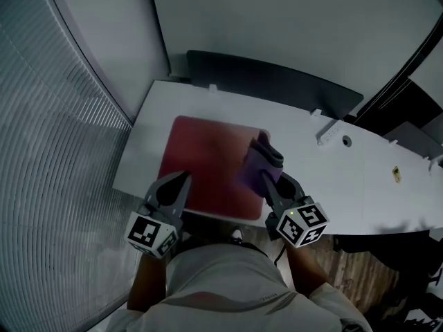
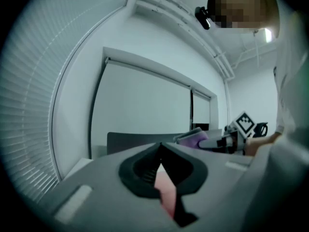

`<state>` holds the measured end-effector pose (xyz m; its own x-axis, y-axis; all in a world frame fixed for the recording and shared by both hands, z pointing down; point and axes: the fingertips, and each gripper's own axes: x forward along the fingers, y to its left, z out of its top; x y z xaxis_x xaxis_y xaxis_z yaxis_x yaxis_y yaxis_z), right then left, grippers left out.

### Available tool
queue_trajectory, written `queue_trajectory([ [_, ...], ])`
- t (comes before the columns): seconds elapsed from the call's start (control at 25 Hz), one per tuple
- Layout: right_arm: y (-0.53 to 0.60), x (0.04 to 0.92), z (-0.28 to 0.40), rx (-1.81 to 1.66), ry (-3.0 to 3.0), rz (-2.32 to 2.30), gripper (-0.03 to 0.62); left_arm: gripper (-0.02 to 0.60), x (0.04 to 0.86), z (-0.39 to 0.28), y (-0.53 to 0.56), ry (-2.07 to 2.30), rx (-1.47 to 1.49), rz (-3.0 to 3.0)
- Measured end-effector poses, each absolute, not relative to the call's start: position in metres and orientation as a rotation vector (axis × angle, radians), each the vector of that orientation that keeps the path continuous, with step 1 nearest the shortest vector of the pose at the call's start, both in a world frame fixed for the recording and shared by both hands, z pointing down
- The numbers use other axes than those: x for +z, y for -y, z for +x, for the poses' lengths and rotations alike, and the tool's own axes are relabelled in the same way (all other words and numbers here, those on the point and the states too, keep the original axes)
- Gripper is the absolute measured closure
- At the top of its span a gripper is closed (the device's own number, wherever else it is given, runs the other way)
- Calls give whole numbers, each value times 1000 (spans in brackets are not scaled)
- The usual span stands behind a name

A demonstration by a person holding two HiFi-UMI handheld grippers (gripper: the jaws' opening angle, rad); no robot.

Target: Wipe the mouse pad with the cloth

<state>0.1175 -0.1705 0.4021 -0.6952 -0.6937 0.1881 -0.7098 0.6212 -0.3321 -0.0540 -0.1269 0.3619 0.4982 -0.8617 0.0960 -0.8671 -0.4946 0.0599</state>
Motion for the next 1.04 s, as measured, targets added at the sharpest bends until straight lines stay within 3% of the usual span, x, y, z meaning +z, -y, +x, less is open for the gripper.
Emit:
queue_trajectory([
  [1.04, 166, 402, 59, 535, 2735, 1196, 543, 580, 364, -108, 125, 1537, 134, 2625],
])
